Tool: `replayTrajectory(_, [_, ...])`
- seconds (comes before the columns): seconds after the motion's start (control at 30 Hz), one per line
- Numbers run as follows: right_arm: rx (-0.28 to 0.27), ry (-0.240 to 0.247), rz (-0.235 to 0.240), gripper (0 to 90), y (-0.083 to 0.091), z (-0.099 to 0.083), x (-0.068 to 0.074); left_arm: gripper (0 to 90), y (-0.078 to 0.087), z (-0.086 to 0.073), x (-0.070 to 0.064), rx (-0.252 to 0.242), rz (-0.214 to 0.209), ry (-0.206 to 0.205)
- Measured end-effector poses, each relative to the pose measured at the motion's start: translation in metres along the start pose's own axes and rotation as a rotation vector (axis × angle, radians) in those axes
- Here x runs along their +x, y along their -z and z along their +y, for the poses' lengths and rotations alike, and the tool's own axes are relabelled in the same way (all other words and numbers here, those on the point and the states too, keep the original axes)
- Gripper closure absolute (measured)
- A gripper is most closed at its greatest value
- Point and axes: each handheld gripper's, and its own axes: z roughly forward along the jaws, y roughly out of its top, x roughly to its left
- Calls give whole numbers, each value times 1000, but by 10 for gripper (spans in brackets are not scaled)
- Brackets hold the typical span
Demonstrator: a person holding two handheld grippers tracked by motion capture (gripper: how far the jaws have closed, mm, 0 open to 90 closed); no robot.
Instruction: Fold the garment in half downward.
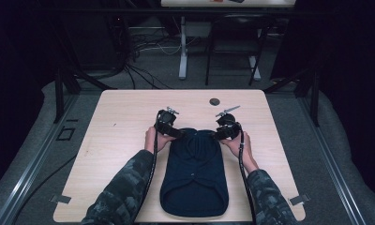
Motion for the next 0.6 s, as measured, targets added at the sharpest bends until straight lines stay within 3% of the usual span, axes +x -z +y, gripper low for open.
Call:
replayTrajectory(0.23, [18,-50,7,561,-13,-5,-10,409,-10,-1,-1,29,-14,-2])
replayTrajectory(0.6, [97,-12,43,667,-18,-3,-11,538,-14,-4,1,27,-54,-17])
